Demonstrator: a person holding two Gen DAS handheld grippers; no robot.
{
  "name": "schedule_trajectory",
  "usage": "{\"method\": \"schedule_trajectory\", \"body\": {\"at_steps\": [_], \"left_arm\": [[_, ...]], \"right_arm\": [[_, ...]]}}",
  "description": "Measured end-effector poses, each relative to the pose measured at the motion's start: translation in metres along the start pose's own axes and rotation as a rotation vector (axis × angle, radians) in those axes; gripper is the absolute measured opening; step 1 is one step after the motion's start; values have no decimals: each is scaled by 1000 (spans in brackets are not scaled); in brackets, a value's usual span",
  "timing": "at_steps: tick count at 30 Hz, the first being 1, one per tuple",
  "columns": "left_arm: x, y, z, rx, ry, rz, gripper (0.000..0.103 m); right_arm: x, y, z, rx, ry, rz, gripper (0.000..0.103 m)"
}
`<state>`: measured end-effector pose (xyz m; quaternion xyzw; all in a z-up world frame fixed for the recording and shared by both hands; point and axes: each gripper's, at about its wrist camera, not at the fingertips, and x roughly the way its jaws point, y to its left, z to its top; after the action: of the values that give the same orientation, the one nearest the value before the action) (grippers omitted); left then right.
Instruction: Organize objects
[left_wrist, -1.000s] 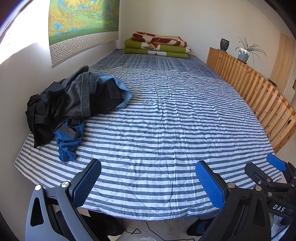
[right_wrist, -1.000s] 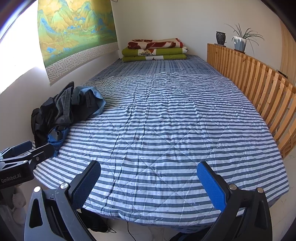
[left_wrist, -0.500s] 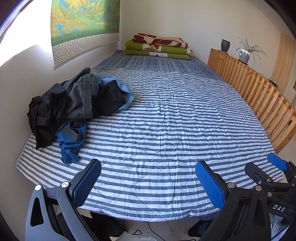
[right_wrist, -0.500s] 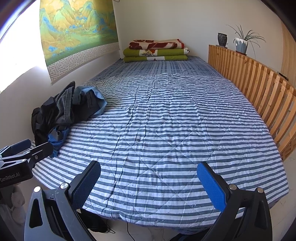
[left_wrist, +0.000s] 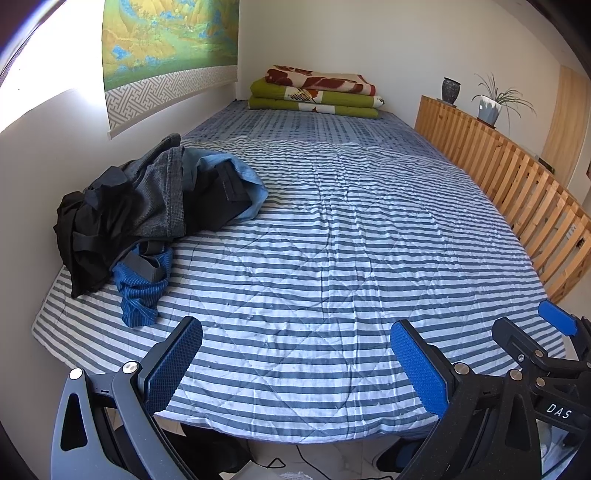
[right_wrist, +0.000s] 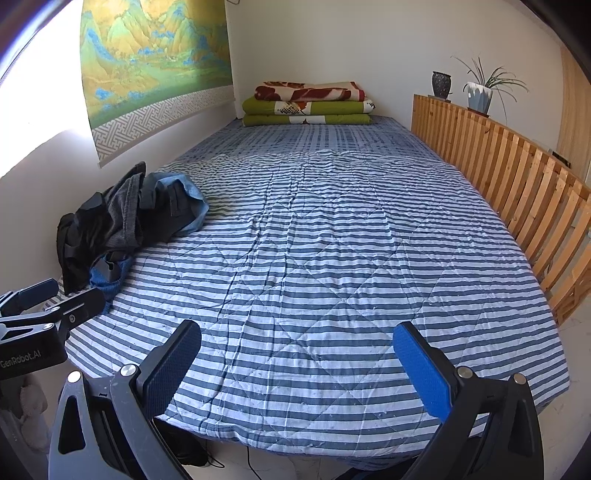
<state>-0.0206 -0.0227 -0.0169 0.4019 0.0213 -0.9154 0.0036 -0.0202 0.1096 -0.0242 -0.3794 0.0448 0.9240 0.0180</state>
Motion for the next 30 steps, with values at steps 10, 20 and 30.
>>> {"method": "schedule_trajectory", "body": {"at_steps": [10,20,30], "left_arm": [[11,3,2,-14,10,18,103],[30,31,1,-56,22,55,103],[63,105,2,-140,51,95,103]], "right_arm": [[9,2,3,-8,6,-5,102],[33,17,17,-43,17,42,102],[79,84,61,-123,18,157,99]]}}
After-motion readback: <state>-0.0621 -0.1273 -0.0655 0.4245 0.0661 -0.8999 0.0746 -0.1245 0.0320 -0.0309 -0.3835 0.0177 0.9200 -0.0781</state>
